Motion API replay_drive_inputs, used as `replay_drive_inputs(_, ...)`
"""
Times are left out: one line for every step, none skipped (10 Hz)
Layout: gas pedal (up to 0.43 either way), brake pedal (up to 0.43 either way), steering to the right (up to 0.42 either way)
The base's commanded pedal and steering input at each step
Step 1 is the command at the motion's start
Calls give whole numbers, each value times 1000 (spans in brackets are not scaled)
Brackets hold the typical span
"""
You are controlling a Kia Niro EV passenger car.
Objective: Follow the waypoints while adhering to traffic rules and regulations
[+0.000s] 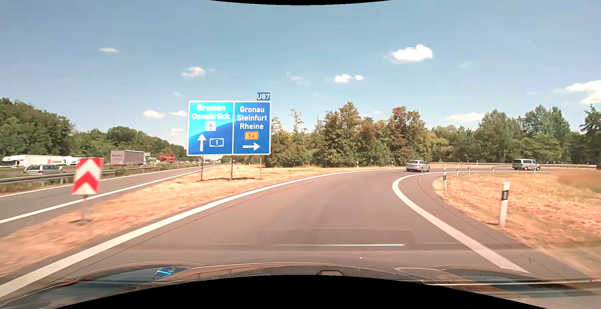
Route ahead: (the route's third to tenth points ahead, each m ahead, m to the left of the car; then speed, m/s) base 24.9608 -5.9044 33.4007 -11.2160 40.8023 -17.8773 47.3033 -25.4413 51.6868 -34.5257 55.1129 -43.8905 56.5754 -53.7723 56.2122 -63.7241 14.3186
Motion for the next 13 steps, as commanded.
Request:
replay_drive_inputs(138,0,69)
replay_drive_inputs(138,0,73)
replay_drive_inputs(138,0,79)
replay_drive_inputs(138,0,80)
replay_drive_inputs(138,0,80)
replay_drive_inputs(138,0,84)
replay_drive_inputs(138,0,91)
replay_drive_inputs(138,0,97)
replay_drive_inputs(138,0,98)
replay_drive_inputs(138,0,99)
replay_drive_inputs(138,0,101)
replay_drive_inputs(138,0,103)
replay_drive_inputs(138,0,105)
